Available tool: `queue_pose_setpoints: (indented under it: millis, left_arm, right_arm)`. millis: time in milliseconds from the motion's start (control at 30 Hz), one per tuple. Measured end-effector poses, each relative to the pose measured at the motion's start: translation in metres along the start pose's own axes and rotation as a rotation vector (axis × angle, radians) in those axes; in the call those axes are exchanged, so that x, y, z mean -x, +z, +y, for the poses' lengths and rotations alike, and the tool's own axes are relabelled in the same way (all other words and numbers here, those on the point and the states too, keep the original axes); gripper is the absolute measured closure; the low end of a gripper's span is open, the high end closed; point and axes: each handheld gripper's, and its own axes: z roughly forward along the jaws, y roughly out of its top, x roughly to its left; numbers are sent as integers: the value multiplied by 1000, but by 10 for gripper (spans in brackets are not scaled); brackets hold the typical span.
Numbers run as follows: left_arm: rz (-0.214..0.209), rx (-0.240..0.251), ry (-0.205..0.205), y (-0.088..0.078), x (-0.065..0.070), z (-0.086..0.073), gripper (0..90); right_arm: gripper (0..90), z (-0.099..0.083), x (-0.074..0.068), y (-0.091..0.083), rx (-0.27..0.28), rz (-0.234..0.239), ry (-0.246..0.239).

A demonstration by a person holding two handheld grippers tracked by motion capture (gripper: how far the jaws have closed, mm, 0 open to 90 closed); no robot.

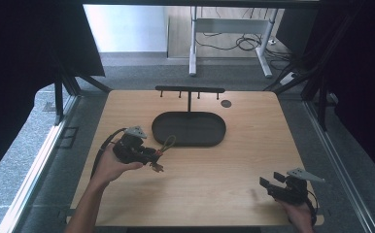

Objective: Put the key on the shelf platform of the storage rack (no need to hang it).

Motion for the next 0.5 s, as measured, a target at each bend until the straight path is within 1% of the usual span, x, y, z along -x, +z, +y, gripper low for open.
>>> queue_pose_setpoints:
  millis: [233, 500]
  left_arm:
    - [-1, 9, 4, 0, -1, 4, 665]
    - [-7, 1, -3, 4, -3, 7, 665]
  right_arm:
    - [306, 0, 0, 0, 1, 0, 2]
    - [306, 0, 0, 1, -1, 0, 2]
